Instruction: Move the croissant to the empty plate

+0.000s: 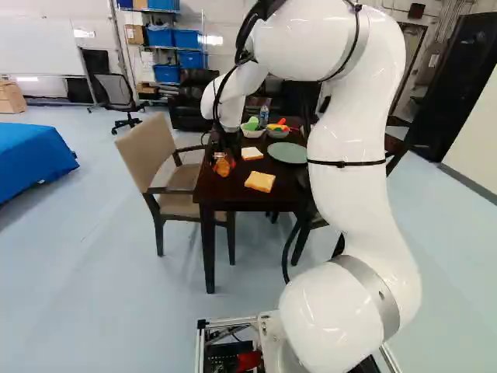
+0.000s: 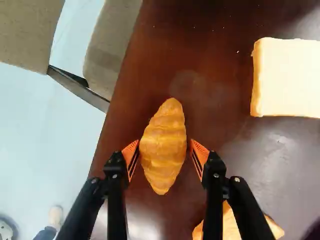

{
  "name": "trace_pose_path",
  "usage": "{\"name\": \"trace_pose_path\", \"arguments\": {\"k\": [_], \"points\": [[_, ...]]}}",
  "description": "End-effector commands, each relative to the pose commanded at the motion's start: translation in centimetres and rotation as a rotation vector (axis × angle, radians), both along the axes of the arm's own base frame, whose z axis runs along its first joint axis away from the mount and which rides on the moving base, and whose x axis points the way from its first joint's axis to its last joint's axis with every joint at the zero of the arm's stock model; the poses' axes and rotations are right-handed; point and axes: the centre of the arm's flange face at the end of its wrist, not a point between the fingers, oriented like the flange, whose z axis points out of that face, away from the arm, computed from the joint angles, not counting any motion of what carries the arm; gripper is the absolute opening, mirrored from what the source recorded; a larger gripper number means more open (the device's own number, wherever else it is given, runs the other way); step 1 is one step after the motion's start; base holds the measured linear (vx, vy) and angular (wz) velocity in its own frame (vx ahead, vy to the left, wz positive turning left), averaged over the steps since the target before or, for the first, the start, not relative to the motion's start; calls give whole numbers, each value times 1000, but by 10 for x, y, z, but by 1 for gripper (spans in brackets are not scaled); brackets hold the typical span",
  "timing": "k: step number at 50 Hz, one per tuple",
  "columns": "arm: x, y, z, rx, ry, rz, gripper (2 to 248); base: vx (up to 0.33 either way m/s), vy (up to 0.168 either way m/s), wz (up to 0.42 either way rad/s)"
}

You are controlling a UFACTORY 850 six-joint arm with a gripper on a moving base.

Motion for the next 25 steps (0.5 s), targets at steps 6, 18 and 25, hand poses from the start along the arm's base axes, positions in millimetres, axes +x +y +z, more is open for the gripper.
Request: {"name": "trace_pose_path", "arguments": {"k": [6,18,25], "points": [[1,0,0,2,-7,0,159,0,0,0],[1,0,0,2,-8,0,154,0,0,0],[1,0,0,2,-8,0,131,0,0,0]]}}
